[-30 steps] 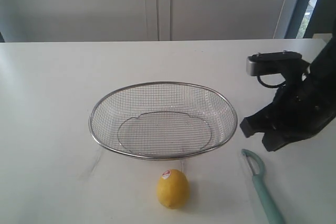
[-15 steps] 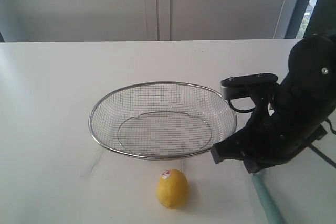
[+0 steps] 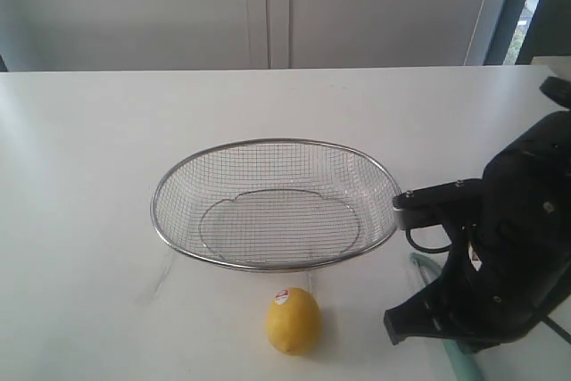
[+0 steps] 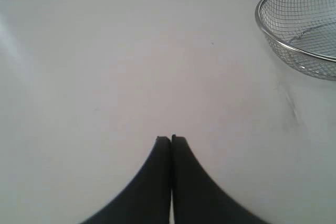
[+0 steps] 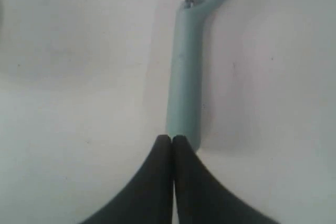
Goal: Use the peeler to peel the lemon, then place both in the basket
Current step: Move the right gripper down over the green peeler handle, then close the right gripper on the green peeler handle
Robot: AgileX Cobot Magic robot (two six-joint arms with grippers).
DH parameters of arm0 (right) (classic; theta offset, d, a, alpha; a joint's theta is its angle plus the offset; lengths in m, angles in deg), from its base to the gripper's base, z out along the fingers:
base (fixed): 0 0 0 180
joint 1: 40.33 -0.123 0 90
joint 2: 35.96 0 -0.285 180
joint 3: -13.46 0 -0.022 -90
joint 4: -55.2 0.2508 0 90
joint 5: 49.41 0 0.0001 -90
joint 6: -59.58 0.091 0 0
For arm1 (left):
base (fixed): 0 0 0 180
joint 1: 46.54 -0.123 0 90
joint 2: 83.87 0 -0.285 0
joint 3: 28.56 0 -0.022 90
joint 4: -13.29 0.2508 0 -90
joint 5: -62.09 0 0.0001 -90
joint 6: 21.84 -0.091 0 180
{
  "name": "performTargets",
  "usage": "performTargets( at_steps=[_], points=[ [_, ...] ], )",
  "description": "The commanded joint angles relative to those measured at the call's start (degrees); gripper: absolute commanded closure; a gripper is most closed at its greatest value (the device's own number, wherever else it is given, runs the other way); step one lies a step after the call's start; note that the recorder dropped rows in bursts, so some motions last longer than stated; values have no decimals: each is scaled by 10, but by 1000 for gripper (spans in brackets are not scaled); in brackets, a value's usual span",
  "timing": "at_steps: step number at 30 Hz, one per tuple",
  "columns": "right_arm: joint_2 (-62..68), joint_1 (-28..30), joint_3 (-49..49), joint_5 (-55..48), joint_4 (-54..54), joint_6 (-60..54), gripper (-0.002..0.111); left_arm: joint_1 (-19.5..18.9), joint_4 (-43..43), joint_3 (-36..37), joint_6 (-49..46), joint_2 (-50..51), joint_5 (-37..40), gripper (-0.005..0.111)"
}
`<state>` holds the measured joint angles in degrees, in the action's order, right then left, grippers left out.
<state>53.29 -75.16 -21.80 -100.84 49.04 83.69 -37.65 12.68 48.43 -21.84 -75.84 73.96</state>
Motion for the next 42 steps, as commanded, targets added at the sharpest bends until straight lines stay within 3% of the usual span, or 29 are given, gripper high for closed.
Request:
performTargets(
  at_steps=[1, 5, 8, 16, 18, 27, 34, 42],
  points=[
    [-3, -1, -13, 32, 13, -21, 108, 5, -6, 2, 0, -2, 2, 107],
    [-3, -1, -14, 45, 13, -29, 108, 5, -6, 2, 0, -2, 2, 107],
    [-3, 0, -14, 44, 13, -36, 101, 5, -6, 2, 0, -2, 2, 107],
    [-3, 0, -14, 42, 13, -36, 55, 5, -6, 2, 0, -2, 2, 107],
    [-3, 0, -14, 54, 8, -18, 51, 5, -6, 2, 0, -2, 2, 107],
    [-3, 0, -14, 68, -27, -9, 52, 5, -6, 2, 0, -2, 2, 107],
    [-3, 0, -14, 75, -100, -9, 61, 5, -6, 2, 0, -2, 2, 107],
    [-3, 0, -14, 47, -54, 47, 63, 5, -6, 2, 0, -2, 2, 107]
  ],
)
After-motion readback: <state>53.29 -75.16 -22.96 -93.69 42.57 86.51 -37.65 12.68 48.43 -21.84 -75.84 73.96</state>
